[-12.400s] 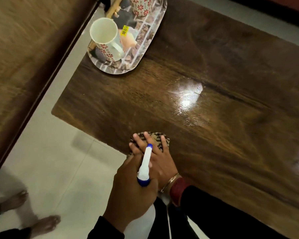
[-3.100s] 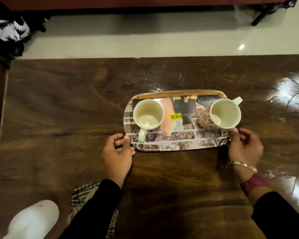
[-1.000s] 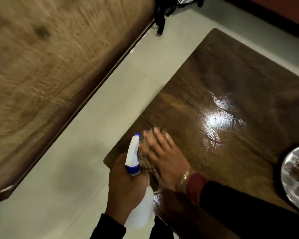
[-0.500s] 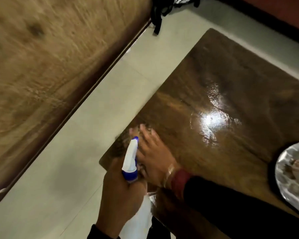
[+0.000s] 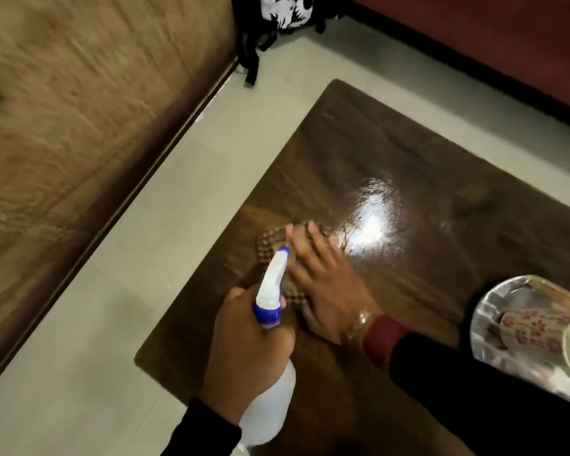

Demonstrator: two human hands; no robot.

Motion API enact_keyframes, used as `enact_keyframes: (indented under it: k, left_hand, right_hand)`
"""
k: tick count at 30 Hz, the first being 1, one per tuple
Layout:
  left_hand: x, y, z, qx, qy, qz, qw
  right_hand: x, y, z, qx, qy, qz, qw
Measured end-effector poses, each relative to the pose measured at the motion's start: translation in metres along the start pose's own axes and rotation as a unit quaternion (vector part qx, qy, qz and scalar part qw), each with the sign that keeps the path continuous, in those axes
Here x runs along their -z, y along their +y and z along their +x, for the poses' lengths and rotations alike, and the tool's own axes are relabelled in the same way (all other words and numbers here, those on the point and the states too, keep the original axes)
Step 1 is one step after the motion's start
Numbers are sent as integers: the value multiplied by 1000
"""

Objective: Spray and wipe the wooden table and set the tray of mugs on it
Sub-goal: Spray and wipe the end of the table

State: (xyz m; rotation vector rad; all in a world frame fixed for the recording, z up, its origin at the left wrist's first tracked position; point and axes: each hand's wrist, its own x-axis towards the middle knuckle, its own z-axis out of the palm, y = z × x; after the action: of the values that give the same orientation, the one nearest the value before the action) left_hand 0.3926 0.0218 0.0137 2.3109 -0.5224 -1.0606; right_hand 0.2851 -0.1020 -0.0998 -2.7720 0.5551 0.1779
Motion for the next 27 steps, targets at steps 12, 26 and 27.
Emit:
enact_keyframes:
  k: [12,26,27]
  left_hand:
    - [-33,45,33,-72,-17,12,997]
    - [-26,73,75,-94,17,-28,995]
    - [-25,73,76,-84,13,-29,996]
  right_hand:
    - [55,138,98,-279,56,34,958]
    - [79,172,157,-317,67,63,944]
    - [77,154,170,-291,62,51,953]
